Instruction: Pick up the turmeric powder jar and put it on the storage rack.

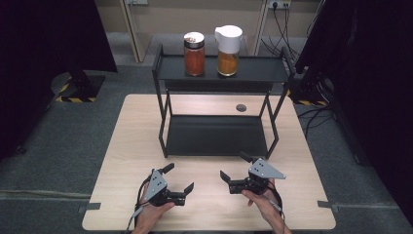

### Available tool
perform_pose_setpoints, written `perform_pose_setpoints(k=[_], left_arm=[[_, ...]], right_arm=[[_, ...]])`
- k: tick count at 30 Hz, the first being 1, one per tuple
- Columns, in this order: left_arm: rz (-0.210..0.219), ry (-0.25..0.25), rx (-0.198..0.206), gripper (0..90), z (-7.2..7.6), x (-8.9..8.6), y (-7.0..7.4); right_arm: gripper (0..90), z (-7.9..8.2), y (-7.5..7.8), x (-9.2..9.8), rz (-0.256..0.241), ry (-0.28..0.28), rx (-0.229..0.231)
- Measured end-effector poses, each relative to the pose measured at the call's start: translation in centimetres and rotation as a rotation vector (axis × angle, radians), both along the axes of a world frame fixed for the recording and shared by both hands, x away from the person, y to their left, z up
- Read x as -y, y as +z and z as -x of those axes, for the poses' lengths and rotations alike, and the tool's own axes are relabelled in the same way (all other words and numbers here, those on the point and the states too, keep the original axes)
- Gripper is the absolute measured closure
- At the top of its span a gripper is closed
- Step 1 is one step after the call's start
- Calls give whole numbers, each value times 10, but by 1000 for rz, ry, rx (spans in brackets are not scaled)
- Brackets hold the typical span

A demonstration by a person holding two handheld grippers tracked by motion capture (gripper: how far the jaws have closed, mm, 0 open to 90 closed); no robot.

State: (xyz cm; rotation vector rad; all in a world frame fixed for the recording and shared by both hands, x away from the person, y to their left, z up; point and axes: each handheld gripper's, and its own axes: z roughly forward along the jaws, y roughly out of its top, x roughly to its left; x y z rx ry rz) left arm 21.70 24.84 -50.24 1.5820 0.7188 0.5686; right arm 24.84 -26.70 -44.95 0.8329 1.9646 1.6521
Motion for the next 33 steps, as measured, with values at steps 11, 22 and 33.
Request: perform_pose_setpoints(k=[11,22,33], left_arm=[[3,2,2,3,0,-1,0],[1,3,0,3,0,-1,0],[1,4,2,3,0,-1,0]], right_arm=[[4,2,-10,2,0,-3,-15],[4,2,-13,5,-3,-9,-21],[4,2,-15,5,-3,-10,-23]])
